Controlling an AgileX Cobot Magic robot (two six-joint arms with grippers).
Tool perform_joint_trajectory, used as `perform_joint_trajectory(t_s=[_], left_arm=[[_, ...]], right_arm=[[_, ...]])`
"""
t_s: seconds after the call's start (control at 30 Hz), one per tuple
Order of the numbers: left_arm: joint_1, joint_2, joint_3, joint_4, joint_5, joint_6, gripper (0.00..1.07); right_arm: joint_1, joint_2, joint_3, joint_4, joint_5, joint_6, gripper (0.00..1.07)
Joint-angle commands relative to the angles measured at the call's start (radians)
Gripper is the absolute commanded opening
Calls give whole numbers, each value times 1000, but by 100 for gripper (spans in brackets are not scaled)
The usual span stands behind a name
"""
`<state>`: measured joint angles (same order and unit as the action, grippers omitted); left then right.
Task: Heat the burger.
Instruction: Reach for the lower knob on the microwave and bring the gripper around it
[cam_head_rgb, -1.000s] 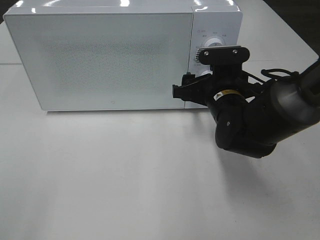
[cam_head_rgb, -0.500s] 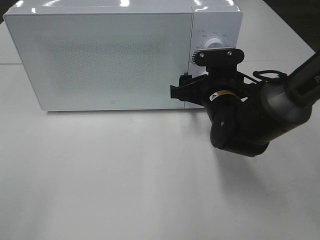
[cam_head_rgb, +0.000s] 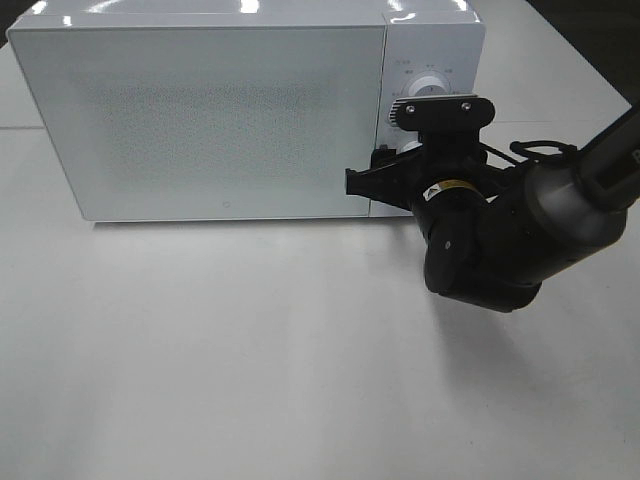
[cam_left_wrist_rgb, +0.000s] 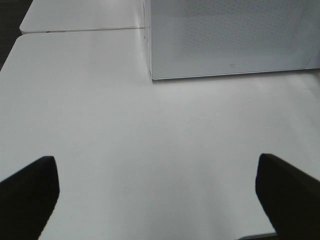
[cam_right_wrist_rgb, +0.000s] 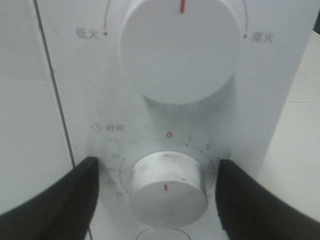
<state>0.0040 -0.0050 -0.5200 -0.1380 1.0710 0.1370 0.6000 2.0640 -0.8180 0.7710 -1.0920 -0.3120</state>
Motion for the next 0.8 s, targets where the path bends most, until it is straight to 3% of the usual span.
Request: perform_joint_trajectory(t_s=[0.03,0.07,0.13,0.17,0.27,0.6,0.8], left_arm=[[4,-17,1,0,1,-6,100],[4,-17,1,0,1,-6,100],[4,-17,1,0,1,-6,100],[4,-17,1,0,1,-6,100],[4,-17,1,0,1,-6,100],[4,-16,1,0,1,-6,100],[4,-16,1,0,1,-6,100]], right_arm=[[-7,-1,-10,-2,-18,29,35],[-7,-1,-10,-2,-13,39,22],[-7,-1,-11,-2,-11,41,17],[-7,0,-18,-2,-6,40,7],[-7,2,-30,-4,-8,40,0],[-7,2,-30,-5,-80,91,0],[-7,2,-30,-98,-167,274,0]])
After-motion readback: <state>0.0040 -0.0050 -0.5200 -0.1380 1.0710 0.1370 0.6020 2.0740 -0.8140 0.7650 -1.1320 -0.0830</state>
